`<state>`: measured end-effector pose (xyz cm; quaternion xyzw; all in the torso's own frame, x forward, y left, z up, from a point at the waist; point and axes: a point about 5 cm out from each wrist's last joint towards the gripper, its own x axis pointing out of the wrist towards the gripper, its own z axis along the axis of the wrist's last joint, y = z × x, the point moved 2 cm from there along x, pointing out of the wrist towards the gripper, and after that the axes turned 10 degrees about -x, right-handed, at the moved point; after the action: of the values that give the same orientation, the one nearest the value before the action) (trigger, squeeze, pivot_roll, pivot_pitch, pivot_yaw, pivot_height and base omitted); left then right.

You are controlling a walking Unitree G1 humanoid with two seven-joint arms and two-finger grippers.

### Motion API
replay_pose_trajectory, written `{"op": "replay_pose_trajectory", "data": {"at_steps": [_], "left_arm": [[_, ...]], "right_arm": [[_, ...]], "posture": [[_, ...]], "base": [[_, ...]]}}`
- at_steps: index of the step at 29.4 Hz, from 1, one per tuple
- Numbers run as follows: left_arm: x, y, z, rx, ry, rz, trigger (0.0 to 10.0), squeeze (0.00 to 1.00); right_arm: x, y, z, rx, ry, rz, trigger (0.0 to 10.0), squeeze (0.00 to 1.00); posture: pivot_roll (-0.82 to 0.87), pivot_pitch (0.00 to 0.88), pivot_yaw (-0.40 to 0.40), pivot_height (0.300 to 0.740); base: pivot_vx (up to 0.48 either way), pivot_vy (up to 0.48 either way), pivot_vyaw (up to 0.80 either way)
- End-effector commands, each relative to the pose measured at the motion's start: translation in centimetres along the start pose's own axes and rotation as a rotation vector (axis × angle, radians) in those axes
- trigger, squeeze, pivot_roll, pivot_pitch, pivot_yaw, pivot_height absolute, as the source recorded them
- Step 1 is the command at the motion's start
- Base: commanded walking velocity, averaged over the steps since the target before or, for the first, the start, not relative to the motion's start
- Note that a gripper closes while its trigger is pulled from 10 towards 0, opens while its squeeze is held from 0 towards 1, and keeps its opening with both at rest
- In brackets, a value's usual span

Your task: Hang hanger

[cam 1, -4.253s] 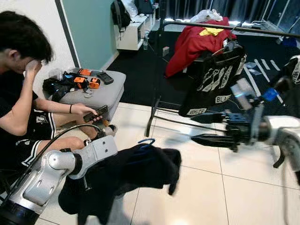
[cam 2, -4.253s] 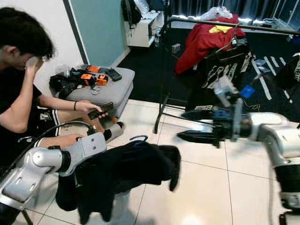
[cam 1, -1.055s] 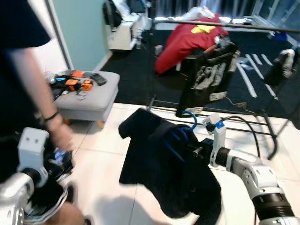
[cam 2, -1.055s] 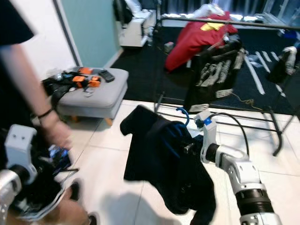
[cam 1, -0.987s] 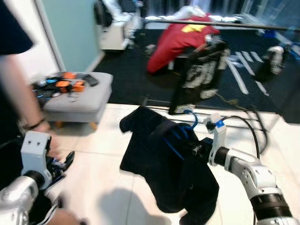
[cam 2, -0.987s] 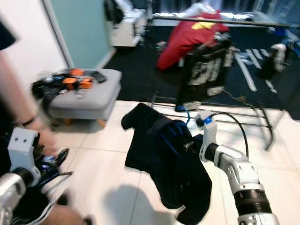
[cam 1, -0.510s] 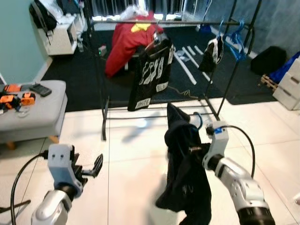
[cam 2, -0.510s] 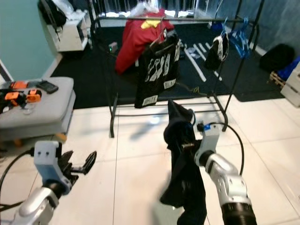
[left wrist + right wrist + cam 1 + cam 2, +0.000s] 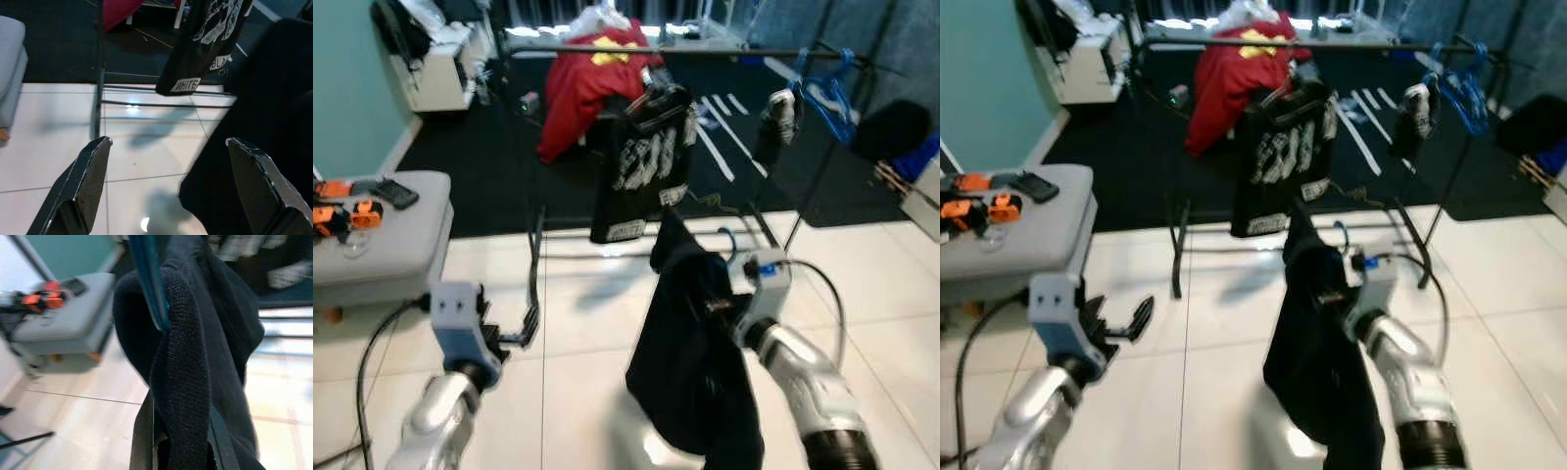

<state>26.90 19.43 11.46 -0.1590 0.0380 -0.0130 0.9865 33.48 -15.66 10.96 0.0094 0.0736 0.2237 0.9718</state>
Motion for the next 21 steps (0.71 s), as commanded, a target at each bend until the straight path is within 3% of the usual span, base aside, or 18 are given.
{"op": "replay_pose_trajectory", "data": {"at_steps": [1, 7, 11, 17, 21], "left_arm": [[0.2, -0.3, -0.3, -0.019, 0.013, -0.024, 10.0, 0.00], [0.3, -0.4, -0.4, -0.007, 0.023, -0.034, 10.0, 0.00], [0.5, -0.8, -0.6, 0.022, 0.036, -0.070, 10.0, 0.00], [0.7, -0.9, -0.6, 0.018, 0.048, -0.086, 10.0, 0.00], [0.8, -1.4, -0.9, 0.026, 0.073, -0.129, 10.0, 0.00]], "right_arm": [[-0.4, -0.6, 1.0, -0.021, -0.056, 0.000, 10.0, 0.00], [-0.3, -0.6, 1.2, 0.001, -0.079, -0.003, 10.0, 0.00], [-0.1, -0.9, 1.6, 0.010, -0.096, -0.025, 10.0, 0.00], [0.5, 0.4, 3.1, -0.043, -0.125, 0.054, 10.0, 0.00], [1.0, 0.2, 4.3, -0.072, -0.145, 0.024, 10.0, 0.00]], "posture": [[-0.09, 0.064, -0.005, 0.740], [-0.08, 0.061, -0.007, 0.740], [-0.08, 0.057, -0.006, 0.740], [-0.08, 0.059, -0.006, 0.740], [-0.08, 0.057, -0.009, 0.740]], "base": [[0.480, 0.000, 0.68], [0.480, 0.000, 0.65], [0.480, 0.000, 0.00], [0.480, 0.000, 0.00], [0.480, 0.000, 0.00]]}}
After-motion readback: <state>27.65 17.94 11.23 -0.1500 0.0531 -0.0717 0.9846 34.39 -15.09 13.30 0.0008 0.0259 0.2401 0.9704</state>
